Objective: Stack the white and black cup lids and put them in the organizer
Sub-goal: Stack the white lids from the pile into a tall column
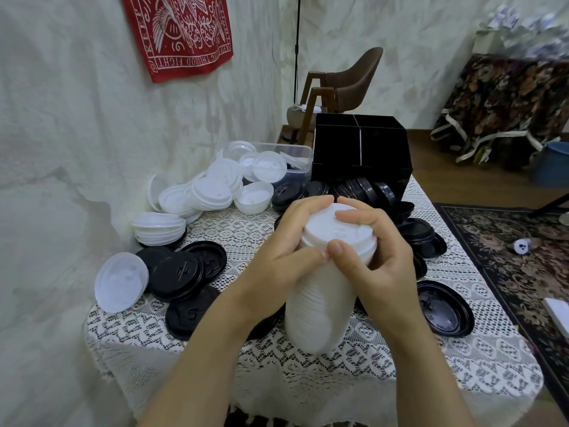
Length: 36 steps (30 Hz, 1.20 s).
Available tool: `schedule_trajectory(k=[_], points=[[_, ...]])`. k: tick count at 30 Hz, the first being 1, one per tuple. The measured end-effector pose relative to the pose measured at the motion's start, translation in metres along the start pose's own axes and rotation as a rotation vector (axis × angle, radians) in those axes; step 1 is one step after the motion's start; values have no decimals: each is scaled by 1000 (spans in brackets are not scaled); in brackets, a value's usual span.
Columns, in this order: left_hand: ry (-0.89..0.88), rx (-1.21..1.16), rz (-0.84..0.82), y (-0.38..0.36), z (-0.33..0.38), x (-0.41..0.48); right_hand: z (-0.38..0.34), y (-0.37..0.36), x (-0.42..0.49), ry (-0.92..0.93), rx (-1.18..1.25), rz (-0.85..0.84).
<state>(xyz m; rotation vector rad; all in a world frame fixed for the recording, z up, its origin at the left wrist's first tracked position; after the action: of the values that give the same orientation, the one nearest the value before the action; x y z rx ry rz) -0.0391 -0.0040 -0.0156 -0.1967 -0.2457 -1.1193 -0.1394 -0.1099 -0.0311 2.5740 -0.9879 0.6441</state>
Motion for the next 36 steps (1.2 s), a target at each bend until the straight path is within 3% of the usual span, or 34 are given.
schedule_trajectory(k=[6,9,11,13,16,22,36], points=[[-25,-56,-22,7,-4,6,4,-2,-3,26,-36,-29],[-39,-17,123,24,-5,20,4,-3,-2,34,-55,-21],[1,202,310,42,-13,34,4,-4,-2,24,-60,-15],[50,585,406,63,-26,50,4,-4,-2,23,-65,-12],[154,876,374,90,-49,71,3,-5,-3,26,-76,-13],[390,1130,229,117,-85,90,4,-5,-3,25,-82,-14],[236,1644,182,117,-87,89,4,-5,-2,22,-90,-20]])
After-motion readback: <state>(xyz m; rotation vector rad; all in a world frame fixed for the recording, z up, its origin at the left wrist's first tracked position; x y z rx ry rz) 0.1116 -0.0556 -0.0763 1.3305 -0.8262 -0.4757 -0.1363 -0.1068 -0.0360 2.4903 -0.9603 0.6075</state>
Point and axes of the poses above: each hand's wrist, its own x-axis towards the middle knuckle, its own y-axis out of the back of the hand, z = x × y, the point moved 1 cm from there along x, towards the middle knuckle, and after that the axes turned 12 degrees about -x, right-handed, at the moved point
